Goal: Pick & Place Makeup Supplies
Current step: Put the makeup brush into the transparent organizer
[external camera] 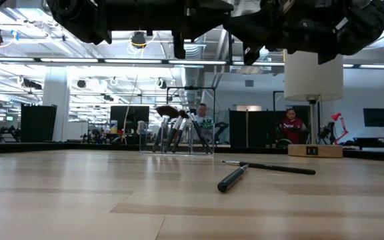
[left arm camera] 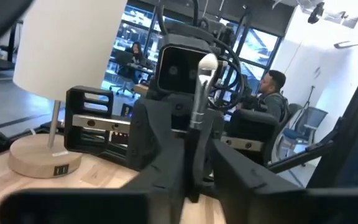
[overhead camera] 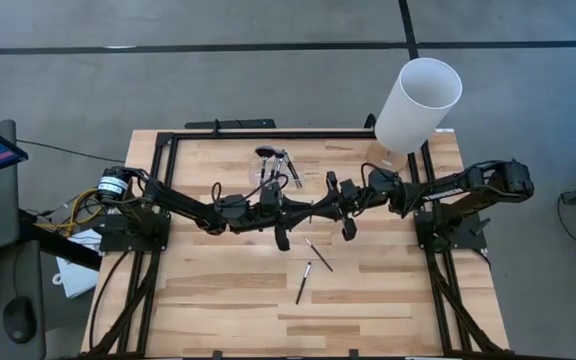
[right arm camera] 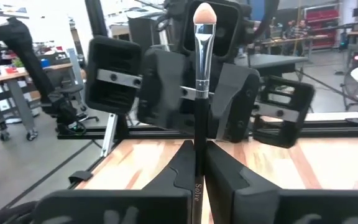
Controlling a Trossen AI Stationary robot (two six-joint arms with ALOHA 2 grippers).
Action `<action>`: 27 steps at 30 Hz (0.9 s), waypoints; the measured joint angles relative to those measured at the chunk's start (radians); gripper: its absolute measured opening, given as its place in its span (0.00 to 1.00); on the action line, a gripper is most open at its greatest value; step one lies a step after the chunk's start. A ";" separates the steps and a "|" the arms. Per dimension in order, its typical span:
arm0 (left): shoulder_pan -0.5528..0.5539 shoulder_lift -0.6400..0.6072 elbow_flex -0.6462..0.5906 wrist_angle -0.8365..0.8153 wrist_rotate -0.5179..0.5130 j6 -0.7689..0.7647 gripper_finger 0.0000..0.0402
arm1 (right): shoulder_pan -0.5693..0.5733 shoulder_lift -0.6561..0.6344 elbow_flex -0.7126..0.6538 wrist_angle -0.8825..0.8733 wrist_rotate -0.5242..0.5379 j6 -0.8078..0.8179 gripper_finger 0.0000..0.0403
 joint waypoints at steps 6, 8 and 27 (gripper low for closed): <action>0.000 -0.033 -0.004 -0.074 -0.021 0.014 0.43 | -0.038 0.000 0.000 -0.024 0.016 -0.011 0.02; 0.000 -0.090 -0.018 -0.185 -0.053 0.013 0.48 | -0.056 0.000 0.000 -0.048 0.052 -0.028 0.02; -0.215 -0.335 -0.277 -0.339 -0.705 -0.100 0.39 | -0.250 0.261 0.203 -0.052 0.112 -0.084 0.02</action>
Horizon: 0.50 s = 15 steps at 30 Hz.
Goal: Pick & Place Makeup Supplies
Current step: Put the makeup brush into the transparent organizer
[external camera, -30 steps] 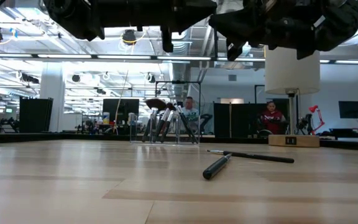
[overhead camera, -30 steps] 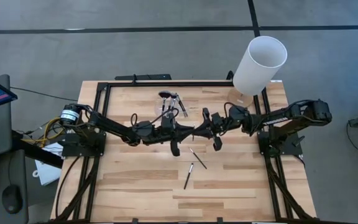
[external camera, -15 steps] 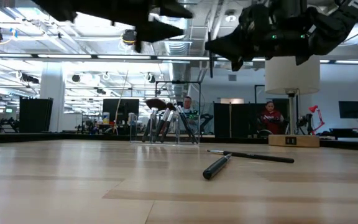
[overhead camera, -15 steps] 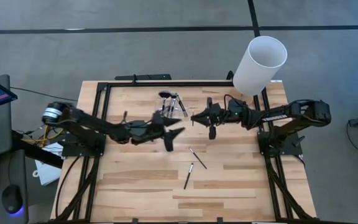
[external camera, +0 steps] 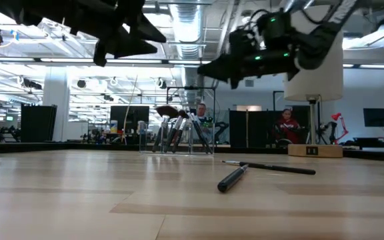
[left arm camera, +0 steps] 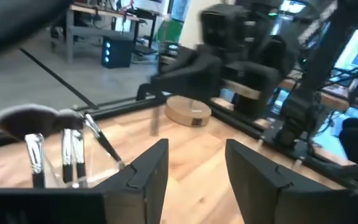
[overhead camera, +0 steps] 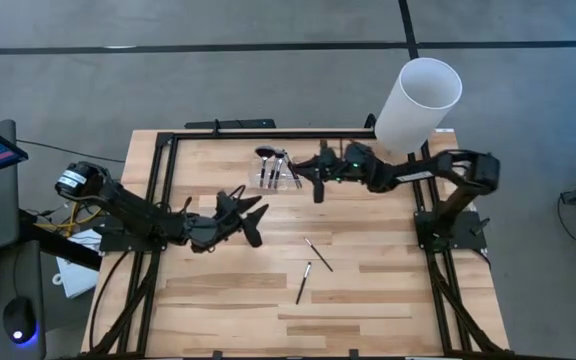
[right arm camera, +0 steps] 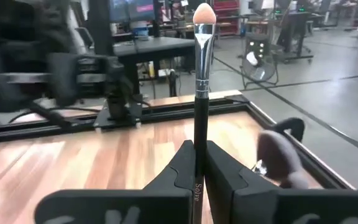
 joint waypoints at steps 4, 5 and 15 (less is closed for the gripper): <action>-0.028 0.004 -0.001 0.004 -0.002 -0.013 0.36 | -0.031 0.092 0.066 0.010 0.017 0.007 0.02; -0.032 0.004 -0.001 0.004 -0.004 -0.013 0.35 | -0.040 0.108 0.071 0.007 0.028 0.009 0.02; -0.050 0.004 -0.001 0.008 -0.003 -0.007 0.31 | -0.064 0.278 0.106 0.034 0.106 0.020 0.02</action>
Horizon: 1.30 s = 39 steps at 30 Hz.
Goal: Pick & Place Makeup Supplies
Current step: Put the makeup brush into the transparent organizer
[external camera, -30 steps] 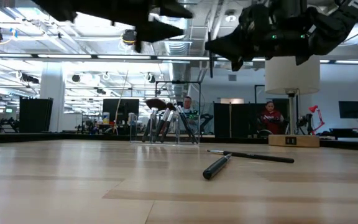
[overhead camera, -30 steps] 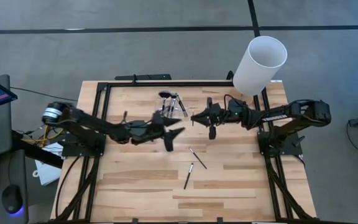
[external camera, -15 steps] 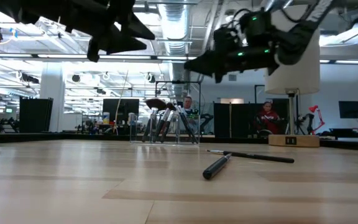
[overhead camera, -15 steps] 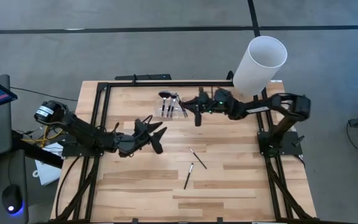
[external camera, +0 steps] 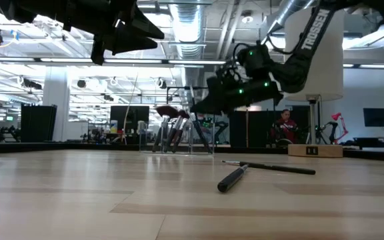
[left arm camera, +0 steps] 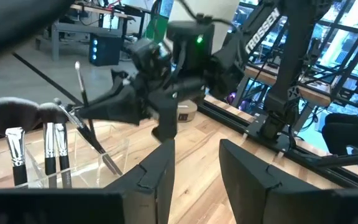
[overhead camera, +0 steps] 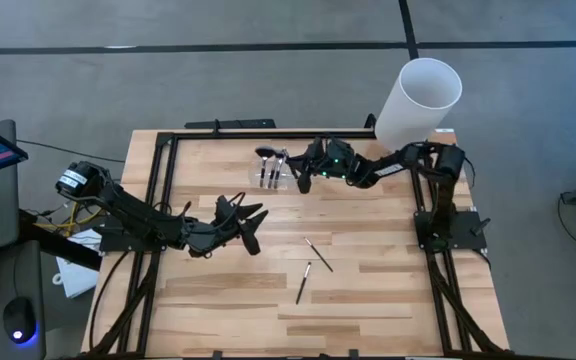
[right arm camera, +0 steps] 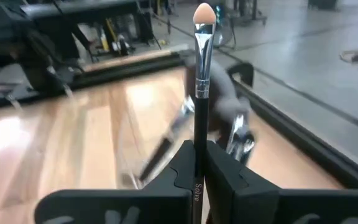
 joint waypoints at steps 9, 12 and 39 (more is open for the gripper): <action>0.000 0.000 0.000 0.003 0.000 0.002 0.30 | -0.005 0.016 0.000 -0.040 0.000 0.015 0.03; 0.000 0.000 0.001 0.003 0.000 0.002 0.29 | -0.005 0.012 0.000 -0.057 0.000 0.036 0.06; 0.000 0.000 0.001 -0.004 0.000 -0.002 0.29 | 0.044 -0.239 -0.001 -0.421 0.000 -0.002 0.12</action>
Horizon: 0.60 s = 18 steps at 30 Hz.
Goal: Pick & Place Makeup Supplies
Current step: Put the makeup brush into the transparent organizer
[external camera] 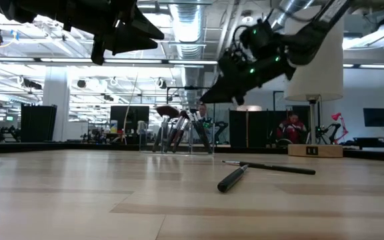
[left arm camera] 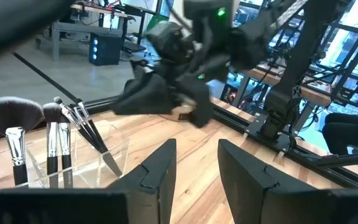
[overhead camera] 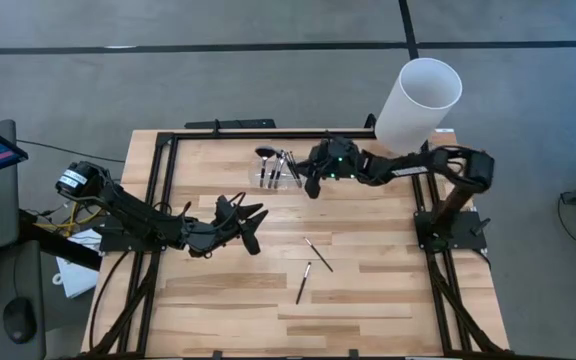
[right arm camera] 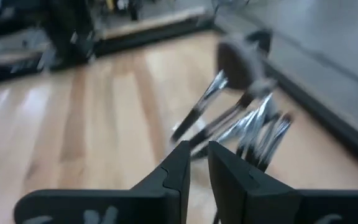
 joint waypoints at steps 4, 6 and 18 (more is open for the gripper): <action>0.000 0.000 0.000 0.000 0.000 -0.006 0.29 | 0.058 -0.083 0.000 -0.215 0.000 0.014 0.12; 0.000 0.000 0.000 0.000 0.002 -0.014 0.29 | 0.097 -0.111 0.000 -0.307 0.000 0.042 0.12; 0.097 -0.005 0.000 0.015 0.230 -0.015 0.29 | 0.441 -0.055 0.129 -0.762 0.312 0.281 0.12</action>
